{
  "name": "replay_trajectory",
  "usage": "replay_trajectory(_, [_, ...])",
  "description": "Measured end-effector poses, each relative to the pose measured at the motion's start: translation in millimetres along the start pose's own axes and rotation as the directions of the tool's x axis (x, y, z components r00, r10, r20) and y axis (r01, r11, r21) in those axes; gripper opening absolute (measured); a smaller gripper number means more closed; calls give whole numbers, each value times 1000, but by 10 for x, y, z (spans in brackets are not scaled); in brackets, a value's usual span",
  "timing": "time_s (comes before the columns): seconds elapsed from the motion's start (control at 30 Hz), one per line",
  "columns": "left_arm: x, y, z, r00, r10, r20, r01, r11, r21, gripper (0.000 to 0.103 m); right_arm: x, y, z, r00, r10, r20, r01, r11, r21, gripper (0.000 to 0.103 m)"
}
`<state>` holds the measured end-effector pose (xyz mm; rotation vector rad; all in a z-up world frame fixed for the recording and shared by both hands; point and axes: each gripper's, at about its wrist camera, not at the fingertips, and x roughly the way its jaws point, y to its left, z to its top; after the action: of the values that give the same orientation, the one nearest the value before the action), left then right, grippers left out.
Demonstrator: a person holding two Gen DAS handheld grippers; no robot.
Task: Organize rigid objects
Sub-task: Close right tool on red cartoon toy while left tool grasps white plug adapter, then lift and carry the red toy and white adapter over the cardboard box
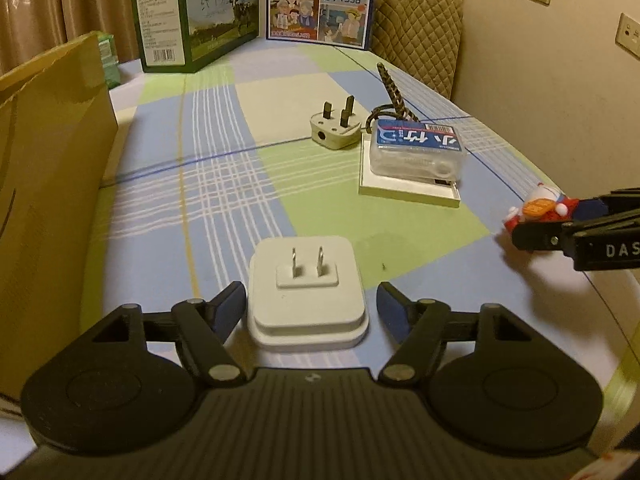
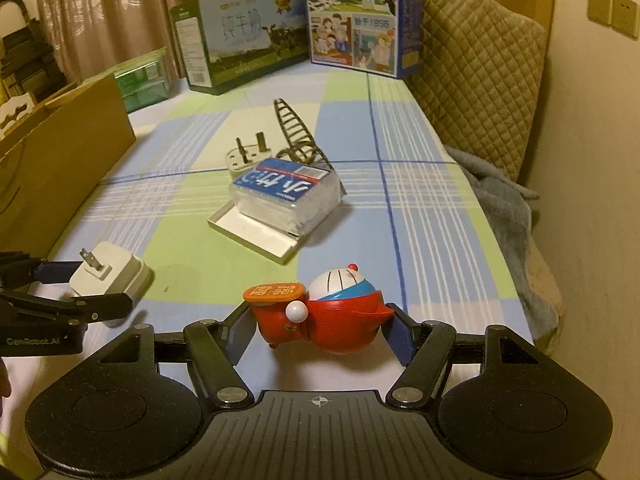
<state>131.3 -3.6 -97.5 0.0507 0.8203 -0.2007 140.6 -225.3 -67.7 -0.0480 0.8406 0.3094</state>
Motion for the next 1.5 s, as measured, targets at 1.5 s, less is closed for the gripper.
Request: replay_trajectory(1.5, [-1735, 348, 353, 989, 34, 141, -26, 998, -60, 60, -1300, 1085, 574, 974, 154, 167, -139, 986, -97, 65])
